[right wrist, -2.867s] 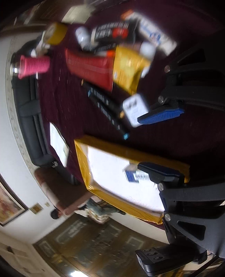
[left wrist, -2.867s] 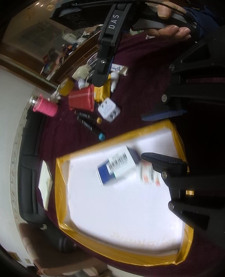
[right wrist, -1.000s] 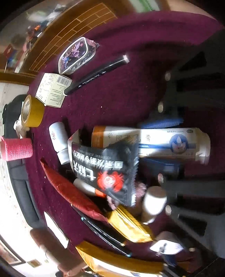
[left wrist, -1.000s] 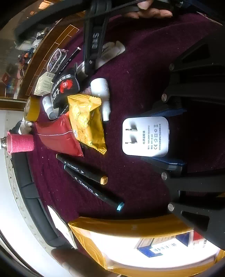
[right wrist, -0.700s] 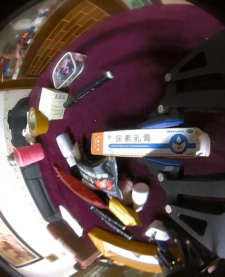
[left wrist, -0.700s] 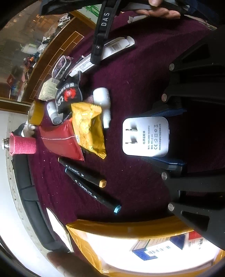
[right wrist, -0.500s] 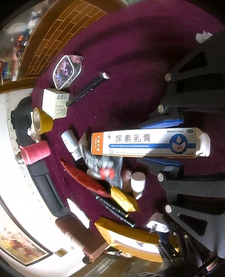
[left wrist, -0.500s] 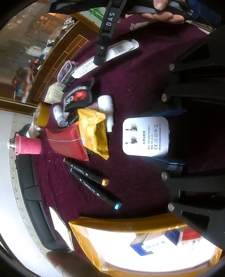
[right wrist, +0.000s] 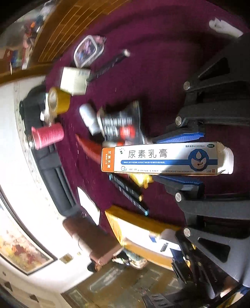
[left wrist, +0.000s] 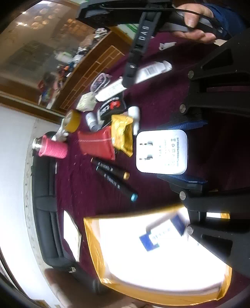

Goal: Organize objects
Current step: 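Carry the adapter and ointment box into the tray and open both grippers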

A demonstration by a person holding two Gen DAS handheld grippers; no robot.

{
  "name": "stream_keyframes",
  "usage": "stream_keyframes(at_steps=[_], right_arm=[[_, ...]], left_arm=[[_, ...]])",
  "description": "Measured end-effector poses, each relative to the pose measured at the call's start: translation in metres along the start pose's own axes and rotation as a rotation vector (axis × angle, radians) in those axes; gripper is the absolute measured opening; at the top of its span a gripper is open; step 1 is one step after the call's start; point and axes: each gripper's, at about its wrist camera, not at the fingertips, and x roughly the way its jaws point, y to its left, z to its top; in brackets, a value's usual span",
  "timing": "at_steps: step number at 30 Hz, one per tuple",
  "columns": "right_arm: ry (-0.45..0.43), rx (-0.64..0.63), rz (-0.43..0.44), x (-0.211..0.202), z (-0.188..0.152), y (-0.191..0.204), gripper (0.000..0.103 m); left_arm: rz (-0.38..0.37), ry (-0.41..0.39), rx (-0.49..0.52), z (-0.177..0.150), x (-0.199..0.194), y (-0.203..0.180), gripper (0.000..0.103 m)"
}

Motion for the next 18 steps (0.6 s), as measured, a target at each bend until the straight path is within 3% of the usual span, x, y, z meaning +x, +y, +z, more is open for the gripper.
stream_keyframes(at_steps=[7, 18], right_arm=[[0.047, -0.065, 0.121, 0.022, 0.002, 0.051, 0.027], [0.088, -0.215, 0.18, 0.069, 0.023, 0.14, 0.027]], left_arm=[[0.027, -0.049, -0.091, -0.004, -0.023, 0.044, 0.034], [0.115, -0.075, -0.273, -0.017, -0.034, 0.133, 0.034]])
